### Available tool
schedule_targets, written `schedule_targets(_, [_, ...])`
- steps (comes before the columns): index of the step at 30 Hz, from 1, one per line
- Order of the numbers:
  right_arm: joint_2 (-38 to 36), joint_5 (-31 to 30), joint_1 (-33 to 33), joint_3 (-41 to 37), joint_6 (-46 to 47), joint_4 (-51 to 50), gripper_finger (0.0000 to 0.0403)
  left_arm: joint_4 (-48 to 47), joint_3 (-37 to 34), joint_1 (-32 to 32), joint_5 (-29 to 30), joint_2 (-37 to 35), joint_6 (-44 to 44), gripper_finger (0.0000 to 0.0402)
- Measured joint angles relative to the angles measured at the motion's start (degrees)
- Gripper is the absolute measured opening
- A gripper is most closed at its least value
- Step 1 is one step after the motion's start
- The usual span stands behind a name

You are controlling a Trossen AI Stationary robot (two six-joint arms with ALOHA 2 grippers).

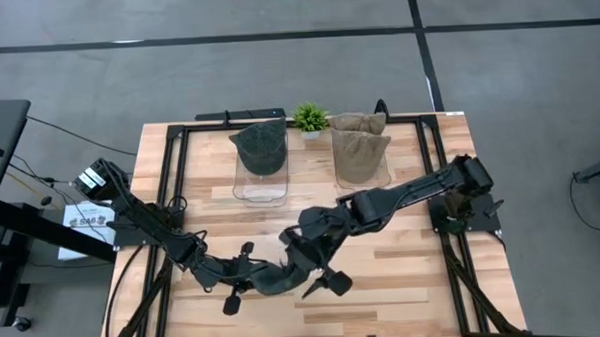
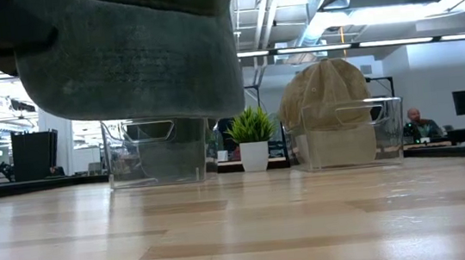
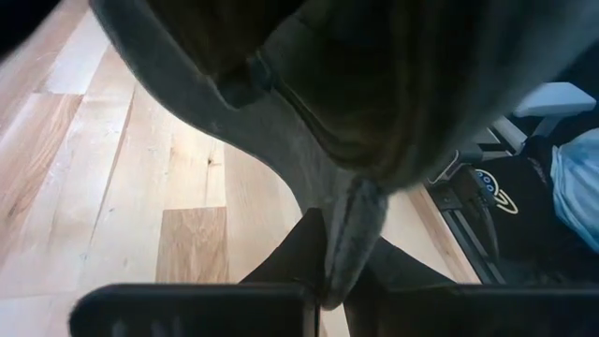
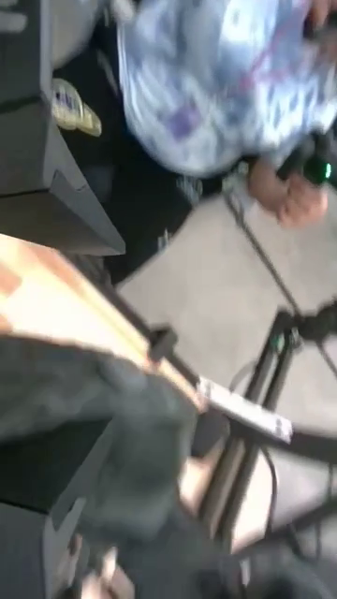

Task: Pick & Place hat
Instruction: Put the black cap into the left transparent container

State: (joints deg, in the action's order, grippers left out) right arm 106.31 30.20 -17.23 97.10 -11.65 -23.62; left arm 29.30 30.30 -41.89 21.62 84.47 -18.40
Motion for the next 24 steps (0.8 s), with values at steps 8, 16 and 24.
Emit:
schedule_targets(8, [-7.18, -8.52, 0.09, 0.02, -2.29, -1.93, 0.0265, 0.44, 0.00, -0.44, -0.52, 0.02, 0.18, 0.0019])
schedule_targets(16, [-12.64, -25.27, 0.10, 0.02, -1.44, -10.06, 0.0264, 7.27, 0.00, -2.23, -5.96, 0.04, 7.43, 0.0019])
schedule_targets(24, [-13.22, -27.82, 0.66, 0.02, 1.49, -20.47, 0.0246, 13.74, 0.00, -7.26, -10.07, 0.04, 18.25, 0.0019])
